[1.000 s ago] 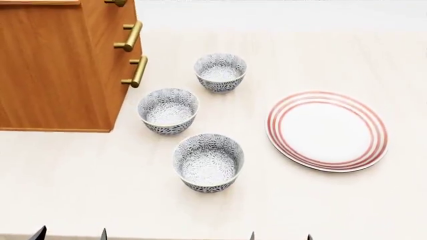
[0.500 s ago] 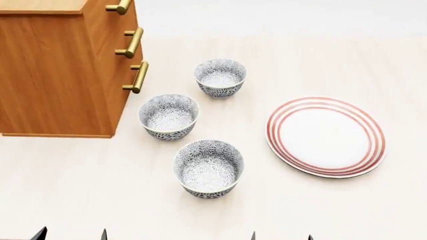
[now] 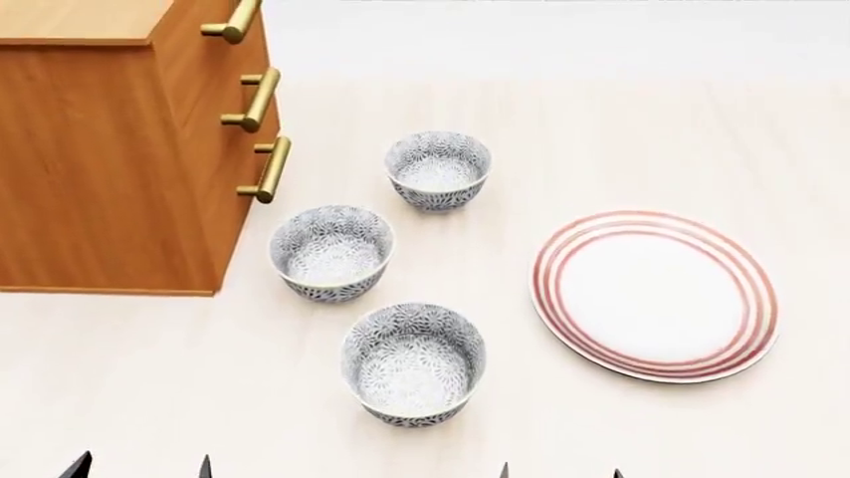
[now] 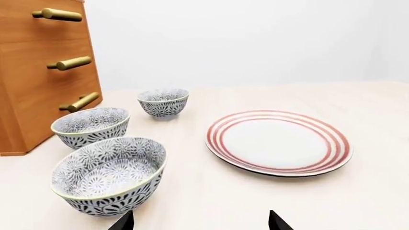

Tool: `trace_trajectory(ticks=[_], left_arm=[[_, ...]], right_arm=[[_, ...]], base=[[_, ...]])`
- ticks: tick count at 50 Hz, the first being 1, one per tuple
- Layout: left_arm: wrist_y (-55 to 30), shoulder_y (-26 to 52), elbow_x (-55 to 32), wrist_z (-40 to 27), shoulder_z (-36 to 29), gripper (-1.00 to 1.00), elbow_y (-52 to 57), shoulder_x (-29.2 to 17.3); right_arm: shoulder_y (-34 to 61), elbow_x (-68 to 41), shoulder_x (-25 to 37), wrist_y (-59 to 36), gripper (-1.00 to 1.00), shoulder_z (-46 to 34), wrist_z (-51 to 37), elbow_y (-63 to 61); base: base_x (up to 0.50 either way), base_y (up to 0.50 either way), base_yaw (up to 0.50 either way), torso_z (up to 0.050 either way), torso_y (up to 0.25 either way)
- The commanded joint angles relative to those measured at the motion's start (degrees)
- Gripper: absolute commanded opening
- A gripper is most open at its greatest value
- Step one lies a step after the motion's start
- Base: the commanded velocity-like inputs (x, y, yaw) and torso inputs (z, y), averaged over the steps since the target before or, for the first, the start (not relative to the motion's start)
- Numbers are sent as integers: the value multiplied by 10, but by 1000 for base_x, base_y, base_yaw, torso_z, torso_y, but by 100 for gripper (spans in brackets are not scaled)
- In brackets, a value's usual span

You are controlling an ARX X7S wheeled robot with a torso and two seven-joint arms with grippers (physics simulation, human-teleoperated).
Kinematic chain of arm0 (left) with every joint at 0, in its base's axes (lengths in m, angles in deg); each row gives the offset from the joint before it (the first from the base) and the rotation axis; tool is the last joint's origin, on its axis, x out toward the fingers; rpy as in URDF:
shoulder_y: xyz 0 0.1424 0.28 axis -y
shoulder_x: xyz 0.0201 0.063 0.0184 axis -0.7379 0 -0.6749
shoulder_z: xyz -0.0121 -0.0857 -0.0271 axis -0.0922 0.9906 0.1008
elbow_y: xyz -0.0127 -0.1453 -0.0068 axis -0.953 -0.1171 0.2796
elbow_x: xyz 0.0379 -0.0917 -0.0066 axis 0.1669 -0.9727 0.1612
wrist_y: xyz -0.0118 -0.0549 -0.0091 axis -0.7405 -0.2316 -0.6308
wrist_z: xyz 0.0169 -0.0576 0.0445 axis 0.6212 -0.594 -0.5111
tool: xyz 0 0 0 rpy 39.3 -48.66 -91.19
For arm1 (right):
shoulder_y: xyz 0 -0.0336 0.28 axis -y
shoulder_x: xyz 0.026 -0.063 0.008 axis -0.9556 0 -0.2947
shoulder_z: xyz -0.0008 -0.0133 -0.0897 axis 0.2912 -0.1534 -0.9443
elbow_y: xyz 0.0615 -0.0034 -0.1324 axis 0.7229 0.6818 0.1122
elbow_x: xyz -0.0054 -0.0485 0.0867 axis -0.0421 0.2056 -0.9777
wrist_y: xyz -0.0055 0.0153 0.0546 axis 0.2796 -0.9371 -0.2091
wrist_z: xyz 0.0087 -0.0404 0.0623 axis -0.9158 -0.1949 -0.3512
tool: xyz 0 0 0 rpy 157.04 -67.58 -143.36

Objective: Open the top drawer of the cabinet.

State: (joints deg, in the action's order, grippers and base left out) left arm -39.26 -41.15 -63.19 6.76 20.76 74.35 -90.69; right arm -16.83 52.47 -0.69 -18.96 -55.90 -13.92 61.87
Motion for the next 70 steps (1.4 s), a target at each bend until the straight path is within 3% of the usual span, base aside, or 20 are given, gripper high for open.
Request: trace_trajectory(ticks=[1,70], left_arm=[[4,1,-5,-3,-4,100,-2,-3],[8,4,-18,-24,-31,100,-4,-22]], right_arm=[[1,-3,4,0,100,-5,-5,1],[6,-21,23,5,100,-30,-26,3]], base=[[391,0,0,0,0],[448,-1,0,0,0]])
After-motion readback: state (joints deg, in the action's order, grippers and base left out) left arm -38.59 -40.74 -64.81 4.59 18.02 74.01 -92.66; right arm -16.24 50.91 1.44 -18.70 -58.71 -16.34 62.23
